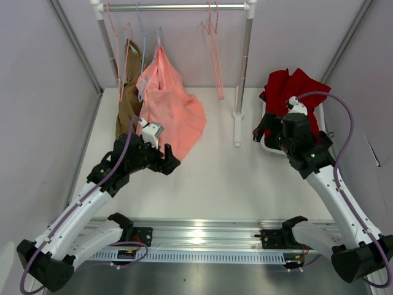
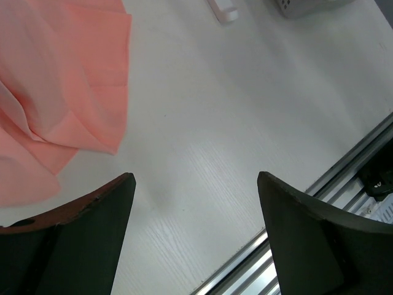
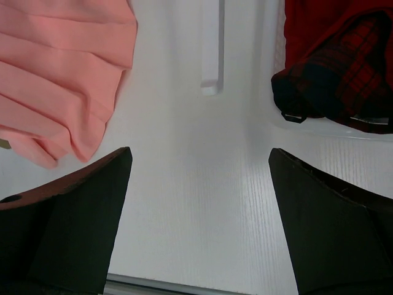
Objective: Place the skirt on the hanger
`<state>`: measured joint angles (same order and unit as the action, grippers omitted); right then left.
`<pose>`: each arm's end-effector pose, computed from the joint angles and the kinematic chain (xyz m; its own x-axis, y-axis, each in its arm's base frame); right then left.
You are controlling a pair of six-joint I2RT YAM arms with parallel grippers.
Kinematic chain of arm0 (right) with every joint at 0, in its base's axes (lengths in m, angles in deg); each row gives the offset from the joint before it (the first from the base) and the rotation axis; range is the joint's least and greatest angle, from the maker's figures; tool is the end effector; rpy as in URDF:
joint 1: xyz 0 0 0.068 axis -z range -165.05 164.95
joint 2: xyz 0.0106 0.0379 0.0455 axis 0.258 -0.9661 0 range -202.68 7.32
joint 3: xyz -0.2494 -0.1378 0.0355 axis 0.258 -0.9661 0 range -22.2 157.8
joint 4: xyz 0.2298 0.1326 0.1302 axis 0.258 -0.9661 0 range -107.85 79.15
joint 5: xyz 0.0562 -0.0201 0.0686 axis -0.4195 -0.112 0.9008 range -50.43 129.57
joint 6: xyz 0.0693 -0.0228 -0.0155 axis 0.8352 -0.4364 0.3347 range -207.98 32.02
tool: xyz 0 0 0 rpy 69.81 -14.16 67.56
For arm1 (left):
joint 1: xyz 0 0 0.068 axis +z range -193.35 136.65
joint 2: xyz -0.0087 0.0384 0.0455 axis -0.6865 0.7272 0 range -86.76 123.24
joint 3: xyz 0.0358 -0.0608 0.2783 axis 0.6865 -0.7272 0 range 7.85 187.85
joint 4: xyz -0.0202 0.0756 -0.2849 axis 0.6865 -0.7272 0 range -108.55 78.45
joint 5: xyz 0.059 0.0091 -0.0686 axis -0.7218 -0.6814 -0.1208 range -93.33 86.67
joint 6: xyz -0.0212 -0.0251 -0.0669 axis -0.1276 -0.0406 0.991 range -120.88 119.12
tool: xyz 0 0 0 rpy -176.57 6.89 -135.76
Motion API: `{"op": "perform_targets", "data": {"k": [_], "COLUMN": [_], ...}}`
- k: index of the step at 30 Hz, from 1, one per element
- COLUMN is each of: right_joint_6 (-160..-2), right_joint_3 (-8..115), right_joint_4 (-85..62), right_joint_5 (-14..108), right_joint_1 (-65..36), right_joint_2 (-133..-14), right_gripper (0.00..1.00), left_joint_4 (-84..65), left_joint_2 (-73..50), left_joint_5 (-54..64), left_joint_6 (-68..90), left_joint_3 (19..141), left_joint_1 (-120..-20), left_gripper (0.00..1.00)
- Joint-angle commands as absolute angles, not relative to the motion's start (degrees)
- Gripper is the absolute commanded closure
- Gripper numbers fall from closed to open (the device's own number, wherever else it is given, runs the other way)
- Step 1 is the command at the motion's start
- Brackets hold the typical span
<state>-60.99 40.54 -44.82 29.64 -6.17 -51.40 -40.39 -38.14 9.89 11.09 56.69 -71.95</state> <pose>0.2549 0.0869 0.3636 -0.5128 0.2811 -0.8112 0.0193 0.9484 0.3164 0.1995 -0.1251 0.3191 -0.5446 0.0669 -0.8360 0.5409 0.7898 -0.2892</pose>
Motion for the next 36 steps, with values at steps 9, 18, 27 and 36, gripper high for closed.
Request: {"op": "perform_targets", "data": {"k": [9,18,27,36], "right_joint_6": [-62.8,-58.3,-59.2,-61.9], "right_joint_3": [54.4,58.5,61.6,57.6], "right_joint_4": [-51.4,-46.0,-49.9,-45.5], "right_joint_5": [37.4,41.8,29.6,29.6], "right_joint_1": [9.4,29.3,28.7,29.3], "right_joint_2": [-61.9,-74.1,-80.0,-75.6], "right_gripper": [0.01,0.01,0.05,0.04], "left_joint_4": [-35.4,-34.6,-34.9,-35.1], "left_joint_2": [-42.1,-44.7,-45.4,-45.4], "left_joint_5": [11.6,12.8,12.8,13.5], "left_joint_6": [13.5,14.9,15.1,15.1], "left_joint_3": [49.7,48.0,47.7,47.6], "left_joint_1": [-72.1,-72.1,-72.1,-72.1], "left_gripper": [0.14,0.14,0.14,0.14]}}
